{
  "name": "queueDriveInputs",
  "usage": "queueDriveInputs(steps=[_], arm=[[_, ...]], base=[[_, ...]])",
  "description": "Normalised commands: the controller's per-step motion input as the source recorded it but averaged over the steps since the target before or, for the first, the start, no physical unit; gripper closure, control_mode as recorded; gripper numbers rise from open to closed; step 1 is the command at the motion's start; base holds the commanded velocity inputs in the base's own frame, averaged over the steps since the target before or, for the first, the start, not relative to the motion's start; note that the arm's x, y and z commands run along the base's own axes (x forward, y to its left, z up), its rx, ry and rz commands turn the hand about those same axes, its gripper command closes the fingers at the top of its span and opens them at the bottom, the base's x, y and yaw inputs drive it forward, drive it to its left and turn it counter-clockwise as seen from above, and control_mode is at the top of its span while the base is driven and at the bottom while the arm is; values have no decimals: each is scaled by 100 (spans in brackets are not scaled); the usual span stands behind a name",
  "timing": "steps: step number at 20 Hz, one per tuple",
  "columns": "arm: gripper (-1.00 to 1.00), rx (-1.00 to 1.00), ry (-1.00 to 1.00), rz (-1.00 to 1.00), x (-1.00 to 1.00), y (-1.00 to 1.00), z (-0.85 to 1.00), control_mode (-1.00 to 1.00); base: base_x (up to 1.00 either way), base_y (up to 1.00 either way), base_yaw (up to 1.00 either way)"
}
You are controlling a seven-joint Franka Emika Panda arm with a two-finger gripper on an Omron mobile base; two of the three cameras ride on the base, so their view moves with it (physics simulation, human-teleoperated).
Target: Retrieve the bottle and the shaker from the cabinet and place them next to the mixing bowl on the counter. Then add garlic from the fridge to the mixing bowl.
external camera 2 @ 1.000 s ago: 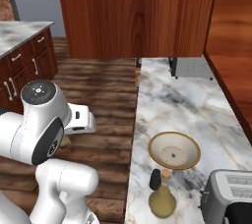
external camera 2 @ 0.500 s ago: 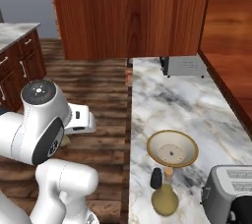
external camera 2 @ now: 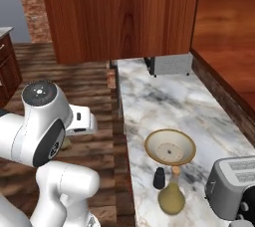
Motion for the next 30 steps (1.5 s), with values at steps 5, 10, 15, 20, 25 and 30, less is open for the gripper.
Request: queueDriveInputs(steps=[5,10,15,20,25,30], arm=[[100,0,0,0,0,0,0,100],[100,0,0,0,0,0,0,100],[100,0,0,0,0,0,0,100],[100,0,0,-3,0,-11,-1,-100],[100,0,0,-8,0,-39,-1,-100],[100,0,3,-9,4,-34,0,-100]], base=[[2,-14,-38],[19,-2,-22],[25,0,-2],[3,0,0],[0,0,0],[0,0,0]])
